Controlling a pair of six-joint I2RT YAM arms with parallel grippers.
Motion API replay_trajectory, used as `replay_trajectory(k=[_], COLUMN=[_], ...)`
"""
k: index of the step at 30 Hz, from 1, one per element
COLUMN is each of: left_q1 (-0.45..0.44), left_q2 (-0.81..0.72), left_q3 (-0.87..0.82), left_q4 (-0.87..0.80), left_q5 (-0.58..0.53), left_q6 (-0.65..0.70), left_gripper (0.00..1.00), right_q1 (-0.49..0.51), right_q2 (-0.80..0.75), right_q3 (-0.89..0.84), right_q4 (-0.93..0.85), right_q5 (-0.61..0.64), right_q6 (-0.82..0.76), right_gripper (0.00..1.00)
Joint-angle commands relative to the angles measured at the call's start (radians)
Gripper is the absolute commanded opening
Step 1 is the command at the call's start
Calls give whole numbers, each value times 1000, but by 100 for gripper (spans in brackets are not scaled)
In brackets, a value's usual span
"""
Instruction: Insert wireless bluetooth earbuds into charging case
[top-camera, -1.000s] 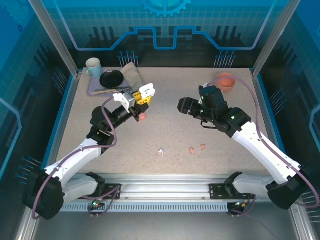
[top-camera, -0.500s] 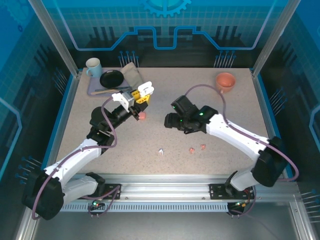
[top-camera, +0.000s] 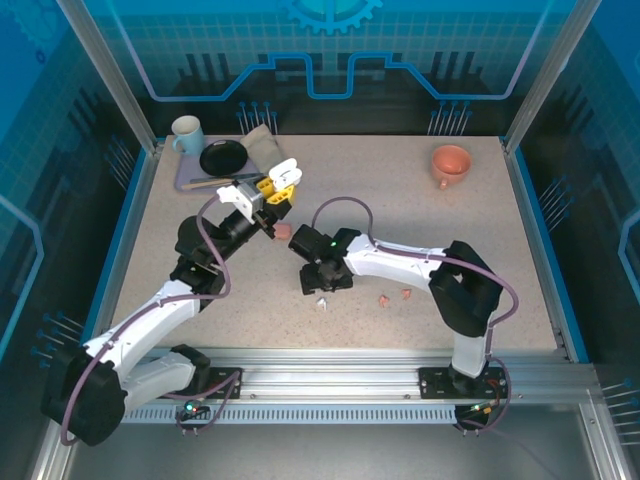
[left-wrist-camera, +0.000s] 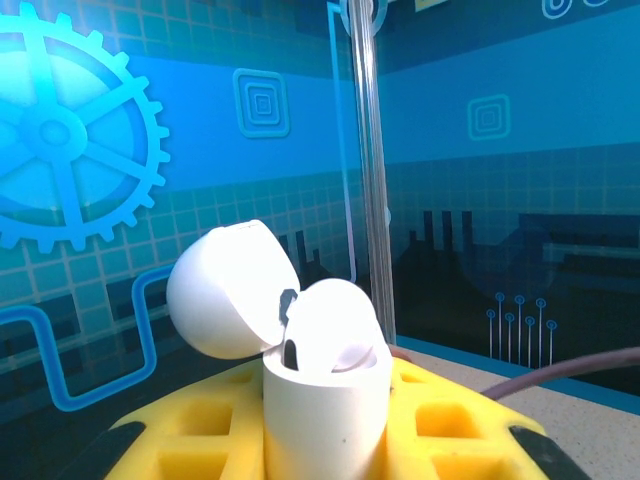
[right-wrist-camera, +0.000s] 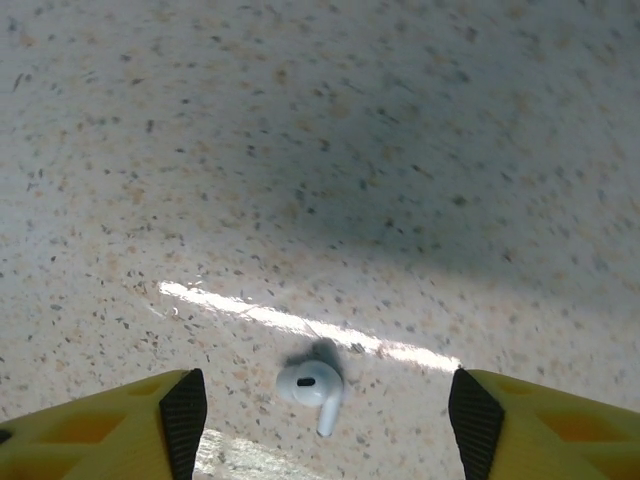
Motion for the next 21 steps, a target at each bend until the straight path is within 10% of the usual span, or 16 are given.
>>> replay_trajectory(k=[1, 21], left_q1=[5, 5], left_q2=[-23, -11], left_q3=[-13, -1], left_q4=[22, 21], left_q5=[-24, -28], left_q6=[17, 17], left_gripper=[0, 0], right_q1=[4, 49], right_q2=[40, 173], right_q3=[33, 66], right_q4=[-31, -90], right_q5=[-23, -32], right_q6=[-186, -336], right_gripper=[67, 60])
